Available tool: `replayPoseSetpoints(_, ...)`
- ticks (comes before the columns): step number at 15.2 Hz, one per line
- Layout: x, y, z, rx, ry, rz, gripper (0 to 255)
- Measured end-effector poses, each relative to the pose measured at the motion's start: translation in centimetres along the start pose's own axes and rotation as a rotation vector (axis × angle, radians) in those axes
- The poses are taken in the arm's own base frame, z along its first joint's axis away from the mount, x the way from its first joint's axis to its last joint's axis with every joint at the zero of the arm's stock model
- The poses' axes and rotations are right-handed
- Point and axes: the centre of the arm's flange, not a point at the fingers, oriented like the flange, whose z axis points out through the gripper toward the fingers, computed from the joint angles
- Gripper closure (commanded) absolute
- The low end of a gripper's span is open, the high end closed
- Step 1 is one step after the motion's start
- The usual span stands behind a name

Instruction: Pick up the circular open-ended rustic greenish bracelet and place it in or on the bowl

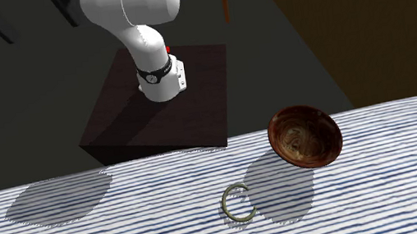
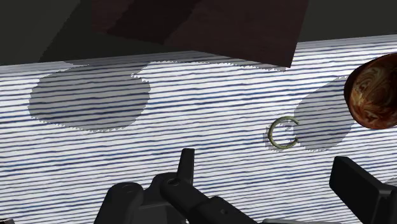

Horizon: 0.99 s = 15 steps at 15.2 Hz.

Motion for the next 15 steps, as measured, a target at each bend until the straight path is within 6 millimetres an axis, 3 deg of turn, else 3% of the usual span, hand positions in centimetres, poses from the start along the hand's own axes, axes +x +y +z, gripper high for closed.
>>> replayPoseSetpoints(4, 0.7, -1.4, 2.3, -0.007, -0.003, 0.028, 0)
replayPoseSetpoints(15, 4.0, -7.7, 15.1, -0.044, -0.015, 0.183, 0)
